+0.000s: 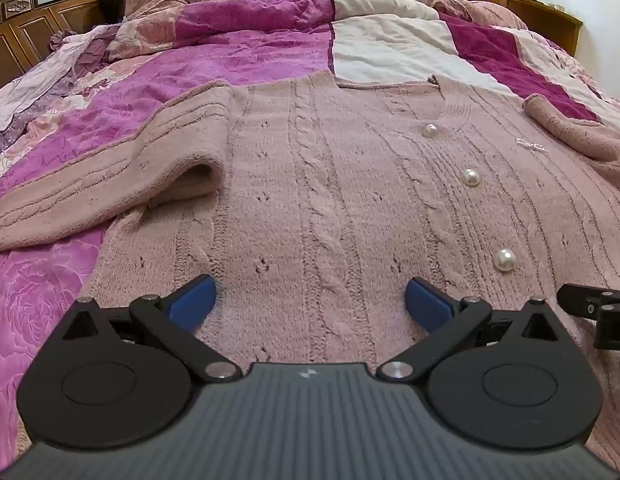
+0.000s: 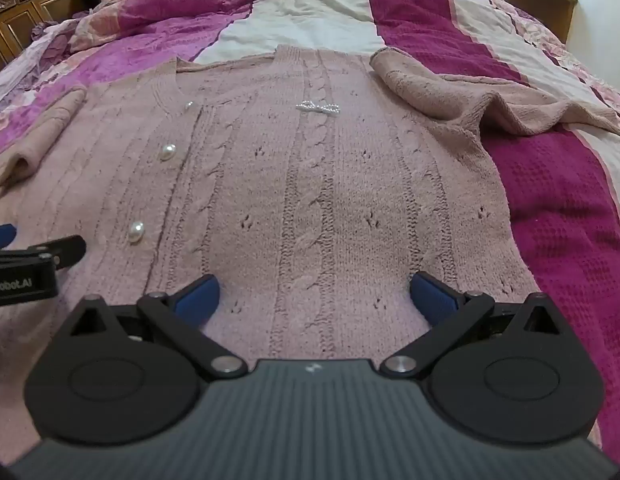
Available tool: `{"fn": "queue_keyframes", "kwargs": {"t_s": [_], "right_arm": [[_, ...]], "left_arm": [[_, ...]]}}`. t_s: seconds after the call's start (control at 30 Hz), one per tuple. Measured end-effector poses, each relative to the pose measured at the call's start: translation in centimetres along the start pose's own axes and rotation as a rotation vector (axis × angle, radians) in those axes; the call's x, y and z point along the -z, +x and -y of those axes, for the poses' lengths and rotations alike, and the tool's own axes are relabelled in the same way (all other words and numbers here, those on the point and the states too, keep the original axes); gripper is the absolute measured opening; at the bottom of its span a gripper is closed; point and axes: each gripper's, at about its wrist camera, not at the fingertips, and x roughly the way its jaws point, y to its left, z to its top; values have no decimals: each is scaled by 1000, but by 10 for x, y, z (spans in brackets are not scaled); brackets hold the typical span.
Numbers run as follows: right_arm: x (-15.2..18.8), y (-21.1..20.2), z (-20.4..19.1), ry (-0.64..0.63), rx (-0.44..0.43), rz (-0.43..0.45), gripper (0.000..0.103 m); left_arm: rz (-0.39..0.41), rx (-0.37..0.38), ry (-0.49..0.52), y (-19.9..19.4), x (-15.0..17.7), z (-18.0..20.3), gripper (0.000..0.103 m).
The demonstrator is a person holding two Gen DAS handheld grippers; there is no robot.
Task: Fold small clothes
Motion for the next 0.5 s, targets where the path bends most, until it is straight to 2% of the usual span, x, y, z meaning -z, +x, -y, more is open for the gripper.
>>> {"fn": "queue_keyframes", "kwargs": {"t_s": [0.5], "right_arm": [[1,0,-2,-17,16,7,103]], "left_arm": [[1,-9,7,0,0,1,103]]}}
